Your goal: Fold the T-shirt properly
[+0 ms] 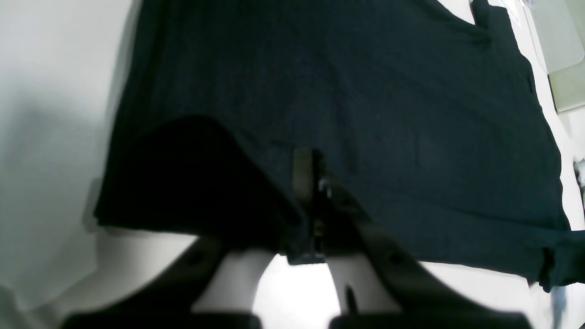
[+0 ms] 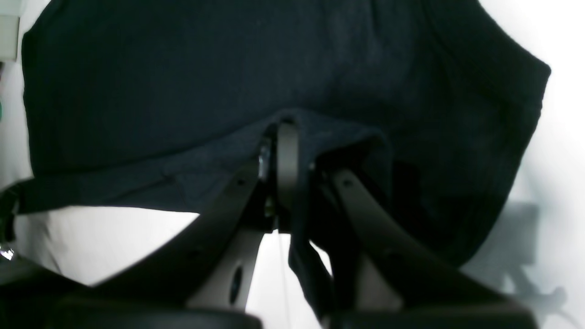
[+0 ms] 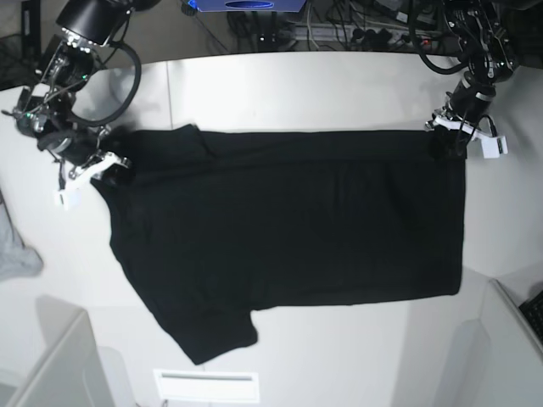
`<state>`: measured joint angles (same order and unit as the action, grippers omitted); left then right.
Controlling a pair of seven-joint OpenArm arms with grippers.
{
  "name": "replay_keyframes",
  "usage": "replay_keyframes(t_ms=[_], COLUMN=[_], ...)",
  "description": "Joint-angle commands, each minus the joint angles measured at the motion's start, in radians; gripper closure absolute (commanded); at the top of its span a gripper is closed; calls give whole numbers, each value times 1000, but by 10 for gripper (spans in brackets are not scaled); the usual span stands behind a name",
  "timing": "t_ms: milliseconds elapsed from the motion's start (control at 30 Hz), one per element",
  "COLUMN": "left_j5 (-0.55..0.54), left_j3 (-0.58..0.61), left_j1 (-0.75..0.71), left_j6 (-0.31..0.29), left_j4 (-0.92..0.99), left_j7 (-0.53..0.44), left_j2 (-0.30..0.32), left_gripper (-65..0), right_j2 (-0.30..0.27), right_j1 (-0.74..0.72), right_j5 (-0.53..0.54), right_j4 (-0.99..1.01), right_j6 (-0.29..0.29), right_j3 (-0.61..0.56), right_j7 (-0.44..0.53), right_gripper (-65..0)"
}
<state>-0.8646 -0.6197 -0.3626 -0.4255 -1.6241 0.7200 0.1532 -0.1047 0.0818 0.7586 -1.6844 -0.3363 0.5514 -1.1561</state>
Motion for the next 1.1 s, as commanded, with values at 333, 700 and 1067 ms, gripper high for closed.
replay_keyframes(t_ms=[333,700,1067], left_j5=[-11,-9,-9], left_j3=[-102,-99,-2], left_j1=[27,89,153], left_j6=[-8,47,98], left_j4=[-11,-9,64], left_j7=[-20,-18,-18], left_j2=[-17,-5,76], left_gripper=[0,0,0], right_j2=[-46,-83,-103], right_j1=[-86,-156,-188], right_j5=[20,20,20], right_j4=[99,191,270], right_j6=[47,52,52], right_j3=[-100,-205,-218], right_j7=[49,52,78], right_gripper=[0,0,0])
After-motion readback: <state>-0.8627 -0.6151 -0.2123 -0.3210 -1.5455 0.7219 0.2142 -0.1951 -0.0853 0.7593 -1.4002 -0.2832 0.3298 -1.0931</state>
